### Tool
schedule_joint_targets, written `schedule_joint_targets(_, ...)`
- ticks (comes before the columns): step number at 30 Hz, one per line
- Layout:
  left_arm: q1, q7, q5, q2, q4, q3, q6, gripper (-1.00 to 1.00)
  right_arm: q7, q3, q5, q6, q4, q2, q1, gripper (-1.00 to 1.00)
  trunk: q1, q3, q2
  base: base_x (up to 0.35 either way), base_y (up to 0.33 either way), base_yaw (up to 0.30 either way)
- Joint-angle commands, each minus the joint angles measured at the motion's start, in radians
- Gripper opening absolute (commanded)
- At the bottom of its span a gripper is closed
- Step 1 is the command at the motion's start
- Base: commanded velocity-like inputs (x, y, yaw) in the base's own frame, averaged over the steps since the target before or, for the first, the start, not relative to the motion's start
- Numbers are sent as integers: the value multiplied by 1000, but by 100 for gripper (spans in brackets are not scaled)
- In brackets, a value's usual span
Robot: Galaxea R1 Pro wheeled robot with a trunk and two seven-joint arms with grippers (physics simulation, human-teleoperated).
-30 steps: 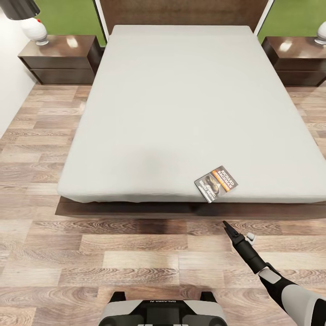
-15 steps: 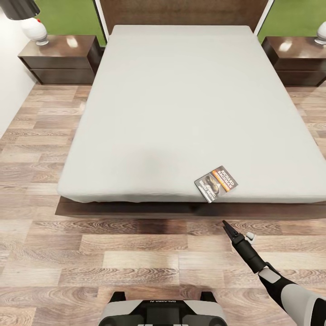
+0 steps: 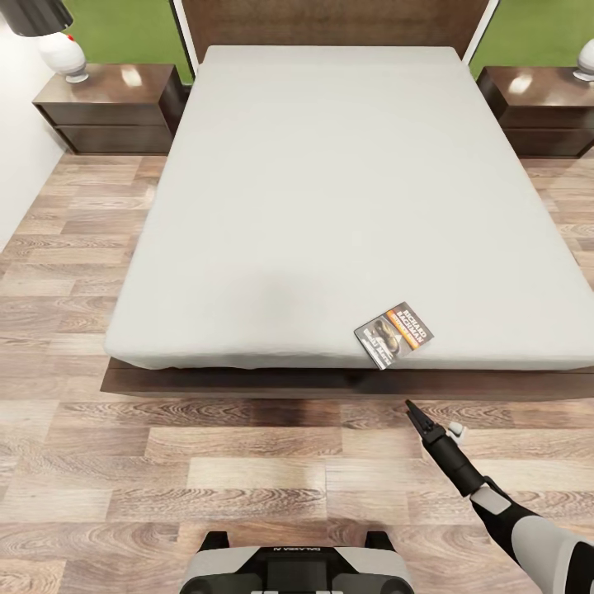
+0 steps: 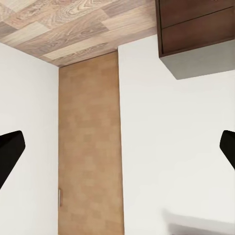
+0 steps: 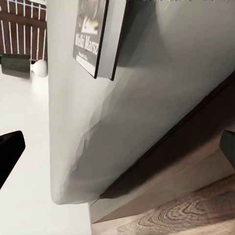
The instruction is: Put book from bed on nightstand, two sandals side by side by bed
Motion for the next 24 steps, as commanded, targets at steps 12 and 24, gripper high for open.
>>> schedule_joint_targets(12, 0, 3, 11, -3, -2, -7, 5, 100, -17, -9, 6, 0, 0, 3, -24, 100, 0, 0, 0, 0, 0, 0)
schedule_joint_targets(24, 0, 3, 12, -8, -2, -3, 7, 100, -78, -10, 4, 0, 2, 12, -44, 100, 0, 0, 0, 0, 0, 0)
